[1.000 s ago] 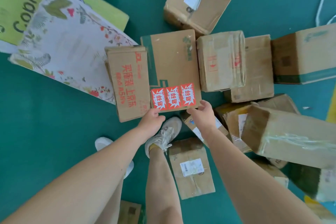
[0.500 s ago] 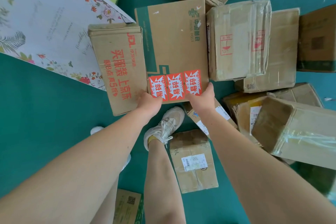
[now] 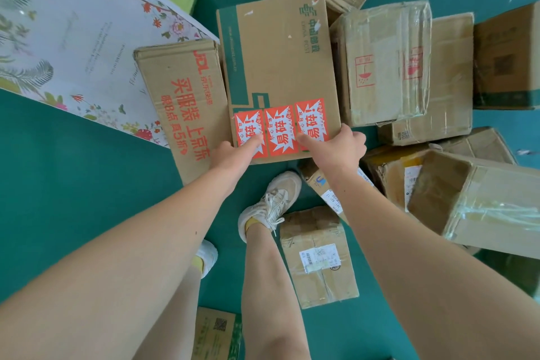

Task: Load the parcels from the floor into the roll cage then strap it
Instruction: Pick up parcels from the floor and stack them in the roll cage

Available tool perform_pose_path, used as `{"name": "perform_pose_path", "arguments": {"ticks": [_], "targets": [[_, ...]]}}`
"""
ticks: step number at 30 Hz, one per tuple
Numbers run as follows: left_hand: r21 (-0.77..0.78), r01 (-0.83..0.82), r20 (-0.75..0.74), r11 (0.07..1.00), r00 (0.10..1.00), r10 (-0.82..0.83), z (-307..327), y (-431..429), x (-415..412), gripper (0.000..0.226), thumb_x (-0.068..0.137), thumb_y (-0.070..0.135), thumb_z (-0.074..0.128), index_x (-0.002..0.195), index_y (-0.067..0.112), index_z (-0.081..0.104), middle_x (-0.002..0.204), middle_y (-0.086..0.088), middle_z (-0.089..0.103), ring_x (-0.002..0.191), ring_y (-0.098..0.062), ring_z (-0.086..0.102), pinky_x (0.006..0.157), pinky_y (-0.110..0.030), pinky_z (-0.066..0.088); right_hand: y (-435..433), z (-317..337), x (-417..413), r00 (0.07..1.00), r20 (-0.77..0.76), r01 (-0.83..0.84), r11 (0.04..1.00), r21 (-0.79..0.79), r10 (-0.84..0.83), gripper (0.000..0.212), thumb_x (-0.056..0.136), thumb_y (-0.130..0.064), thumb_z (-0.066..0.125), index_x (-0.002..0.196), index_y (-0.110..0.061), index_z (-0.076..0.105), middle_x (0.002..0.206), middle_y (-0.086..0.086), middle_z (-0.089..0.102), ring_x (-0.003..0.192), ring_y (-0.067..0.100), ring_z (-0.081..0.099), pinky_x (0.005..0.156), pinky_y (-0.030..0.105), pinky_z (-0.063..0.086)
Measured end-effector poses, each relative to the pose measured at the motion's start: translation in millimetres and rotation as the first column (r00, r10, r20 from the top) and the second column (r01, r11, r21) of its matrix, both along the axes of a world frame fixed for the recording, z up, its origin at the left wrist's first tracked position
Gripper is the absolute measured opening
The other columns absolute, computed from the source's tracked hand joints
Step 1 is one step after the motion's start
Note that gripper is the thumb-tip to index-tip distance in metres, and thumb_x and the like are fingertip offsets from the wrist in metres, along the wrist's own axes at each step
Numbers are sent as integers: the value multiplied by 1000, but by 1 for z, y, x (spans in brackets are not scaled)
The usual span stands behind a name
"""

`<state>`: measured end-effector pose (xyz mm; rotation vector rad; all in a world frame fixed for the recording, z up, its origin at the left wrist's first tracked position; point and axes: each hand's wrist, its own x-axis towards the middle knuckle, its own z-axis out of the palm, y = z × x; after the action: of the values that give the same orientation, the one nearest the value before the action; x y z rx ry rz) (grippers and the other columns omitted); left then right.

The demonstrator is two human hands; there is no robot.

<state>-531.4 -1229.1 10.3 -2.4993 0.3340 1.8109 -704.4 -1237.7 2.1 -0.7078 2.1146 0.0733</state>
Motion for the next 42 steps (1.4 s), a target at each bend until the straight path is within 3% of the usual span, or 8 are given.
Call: {"name": "perform_pose_path", "arguments": {"ticks": [5, 8, 12, 22, 27, 30, 36, 42], "targets": [[-80, -42, 42, 996, 998, 46, 53, -24, 15, 89, 78, 69, 63, 146, 18, 35, 148, -5, 41, 128, -29, 47, 99, -45, 44, -17, 57, 20, 968, 148, 225, 960, -165, -202, 81, 65, -53, 85, 131, -24, 49, 124, -3, 40, 115, 16, 46, 93, 36, 47], [-85, -190, 4, 978, 982, 191, 89, -37, 23, 82, 83, 59, 66, 145, 20, 30, 142, -6, 46, 121, -30, 52, 94, -49, 51, -25, 96, 38, 889, 277, 424, 884, -198, -365, 74, 66, -40, 89, 125, -23, 48, 119, -4, 54, 101, 11, 60, 90, 39, 55], [-125, -213, -46, 969, 977, 209, 154, -48, 42, 87, 83, 52, 70, 149, 18, 25, 147, -5, 40, 124, -27, 48, 93, -48, 53, -26, 161, 57, 849, 323, 492, 848, -198, -418, 75, 66, -42, 88, 125, -26, 45, 107, -7, 63, 97, 15, 65, 89, 45, 57], [-314, -173, -92, 934, 984, 151, 364, -52, 119, 66, 86, 48, 69, 133, 14, 38, 120, -5, 56, 101, -23, 52, 98, -48, 48, -22, 376, 133, 838, 389, 503, 819, -276, -383, 54, 58, -49, 86, 100, -38, 55, 102, -9, 69, 97, 18, 68, 88, 49, 57], [-398, -116, -89, 910, 992, 87, 444, -41, 178, 67, 86, 50, 68, 137, 19, 38, 128, -4, 54, 107, -26, 53, 95, -48, 49, -13, 442, 185, 820, 453, 503, 819, -278, -350, 91, 38, -60, 82, 120, -34, 54, 105, -8, 69, 97, 21, 68, 87, 50, 57], [-431, -173, -108, 886, 984, 140, 478, -33, 212, 69, 84, 50, 69, 139, 22, 38, 135, -4, 52, 120, -29, 52, 98, -51, 47, -12, 476, 217, 833, 473, 456, 840, -294, -286, 93, 36, -61, 80, 119, -32, 51, 107, -5, 67, 97, 22, 67, 88, 51, 56], [-475, -293, -150, 830, 956, 252, 543, -18, 270, 67, 90, 43, 66, 142, 17, 33, 139, -9, 48, 127, -31, 46, 105, -55, 41, -27, 546, 273, 853, 510, 305, 897, -320, -108, 66, 73, -37, 85, 124, -22, 47, 108, 1, 63, 89, 18, 61, 87, 48, 53], [-556, -440, -166, 705, 890, 425, 601, 3, 324, 60, 92, 38, 65, 139, 16, 36, 136, -9, 50, 126, -31, 48, 105, -55, 41, -47, 598, 330, 828, 549, 108, 929, -354, 113, 58, 79, -29, 82, 119, -21, 41, 96, -2, 56, 78, 14, 55, 68, 44, 46]]}}
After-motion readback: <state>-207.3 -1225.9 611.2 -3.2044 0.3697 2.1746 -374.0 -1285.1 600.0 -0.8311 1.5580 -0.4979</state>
